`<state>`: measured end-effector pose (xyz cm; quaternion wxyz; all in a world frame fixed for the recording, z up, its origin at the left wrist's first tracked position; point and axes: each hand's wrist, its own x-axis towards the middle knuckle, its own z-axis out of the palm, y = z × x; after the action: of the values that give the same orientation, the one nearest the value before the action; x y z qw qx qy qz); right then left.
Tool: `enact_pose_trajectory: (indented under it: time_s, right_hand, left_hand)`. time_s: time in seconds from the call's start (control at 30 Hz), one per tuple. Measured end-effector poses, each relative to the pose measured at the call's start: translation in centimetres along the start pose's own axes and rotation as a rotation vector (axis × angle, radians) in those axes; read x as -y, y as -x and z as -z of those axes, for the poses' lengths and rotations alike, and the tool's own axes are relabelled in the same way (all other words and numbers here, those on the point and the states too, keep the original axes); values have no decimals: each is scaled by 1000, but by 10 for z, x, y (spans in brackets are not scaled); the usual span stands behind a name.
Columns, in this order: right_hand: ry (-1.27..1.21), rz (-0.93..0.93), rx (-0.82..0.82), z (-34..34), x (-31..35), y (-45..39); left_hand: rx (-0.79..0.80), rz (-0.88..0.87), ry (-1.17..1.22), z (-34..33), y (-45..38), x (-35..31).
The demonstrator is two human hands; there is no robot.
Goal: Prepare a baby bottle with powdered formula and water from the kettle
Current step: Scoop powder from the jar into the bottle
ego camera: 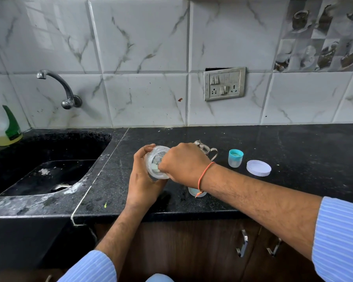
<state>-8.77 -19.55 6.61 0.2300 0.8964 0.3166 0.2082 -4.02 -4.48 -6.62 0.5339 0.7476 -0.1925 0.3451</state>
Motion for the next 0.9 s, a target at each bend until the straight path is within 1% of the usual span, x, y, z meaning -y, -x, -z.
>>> enact_pose_trajectory:
  time_s: [0.2,0.37,0.57,0.77,0.9]
  right_hand:
    - [10,-51,-13,7,-11,4]
    - [-59,-71,13,4,-6,2]
    - [-150,-135,-39,-9,1,-3]
    - [-452,-325,-57,-15,4,-8]
    - [-624,-378,-32,-15,2,-9]
  left_hand:
    - [-3,2,-25,-1,-1,-1]
    - [1,-13,-13,-1,1,0]
    - [11,13,-2,-1,2,0]
    - [9,25,-35,-2,4,-2]
    - [3,24,-52,-2,4,-1]
